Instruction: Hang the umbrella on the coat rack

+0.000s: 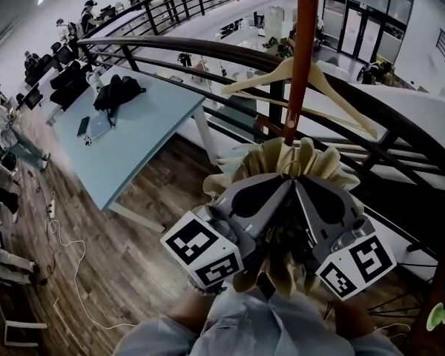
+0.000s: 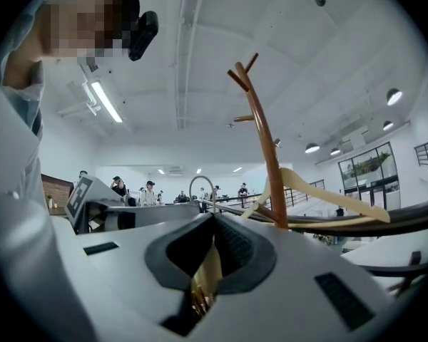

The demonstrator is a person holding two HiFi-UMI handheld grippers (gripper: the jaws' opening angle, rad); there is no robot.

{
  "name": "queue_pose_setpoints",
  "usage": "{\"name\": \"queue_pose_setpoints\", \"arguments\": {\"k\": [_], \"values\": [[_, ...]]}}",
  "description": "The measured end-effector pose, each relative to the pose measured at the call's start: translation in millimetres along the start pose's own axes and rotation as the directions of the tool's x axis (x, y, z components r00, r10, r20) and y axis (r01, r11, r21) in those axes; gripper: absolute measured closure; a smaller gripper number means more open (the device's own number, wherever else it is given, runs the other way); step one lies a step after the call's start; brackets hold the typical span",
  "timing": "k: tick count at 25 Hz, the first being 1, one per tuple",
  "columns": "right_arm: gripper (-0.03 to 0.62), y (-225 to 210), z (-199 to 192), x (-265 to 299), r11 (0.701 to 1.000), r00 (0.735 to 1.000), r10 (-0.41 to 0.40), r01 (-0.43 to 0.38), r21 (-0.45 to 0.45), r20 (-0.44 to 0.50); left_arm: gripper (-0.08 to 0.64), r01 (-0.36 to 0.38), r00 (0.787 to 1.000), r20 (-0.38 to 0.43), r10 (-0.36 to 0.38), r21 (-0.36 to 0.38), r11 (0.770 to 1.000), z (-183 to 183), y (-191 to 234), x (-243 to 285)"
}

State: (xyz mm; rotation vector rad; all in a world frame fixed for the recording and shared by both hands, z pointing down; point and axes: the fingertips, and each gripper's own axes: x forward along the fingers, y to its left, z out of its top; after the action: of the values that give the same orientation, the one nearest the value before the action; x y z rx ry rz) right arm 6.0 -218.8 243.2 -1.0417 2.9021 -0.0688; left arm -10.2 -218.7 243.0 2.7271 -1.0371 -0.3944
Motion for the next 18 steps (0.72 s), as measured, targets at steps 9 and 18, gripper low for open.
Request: {"name": "queue_pose_setpoints", "arguments": {"k": [9,18], "values": [[0.588,-30,-3,26,0.997,0.997,-0.076,0.076,-0.004,-0.008,0.551,0.067,0.998,-0.019,-0.067,-0.021,0.998,1,31,26],[0.588,-55,-8,49,0.989,0.989,-0.147,0.147,-0.006,-0.016,0.551,0.121,0.992,-0.038,-0.122,-0.044,0.992,-1,60,47]]}}
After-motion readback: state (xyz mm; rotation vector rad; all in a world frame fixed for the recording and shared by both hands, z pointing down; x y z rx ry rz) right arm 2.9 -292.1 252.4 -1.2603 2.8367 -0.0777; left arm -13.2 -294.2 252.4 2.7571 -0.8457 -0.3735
